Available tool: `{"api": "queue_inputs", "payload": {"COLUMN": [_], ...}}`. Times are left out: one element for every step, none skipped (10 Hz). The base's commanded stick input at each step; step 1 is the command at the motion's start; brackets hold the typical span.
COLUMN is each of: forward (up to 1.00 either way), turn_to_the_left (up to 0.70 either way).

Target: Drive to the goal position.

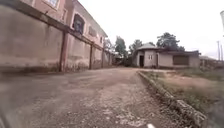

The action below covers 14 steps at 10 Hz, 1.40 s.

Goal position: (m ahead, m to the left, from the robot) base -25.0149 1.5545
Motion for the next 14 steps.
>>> {"api": "queue_inputs", "payload": {"forward": [0.00,0.00,0.00,0.00,0.00,0.00,0.00,0.00,0.00,0.00,0.00,0.00,0.00,0.00], "turn_to_the_left": [0.50,0.50,0.50,0.50,0.50,0.50,0.50,0.50,0.50,0.50,0.50,0.50,0.50,0.50]}}
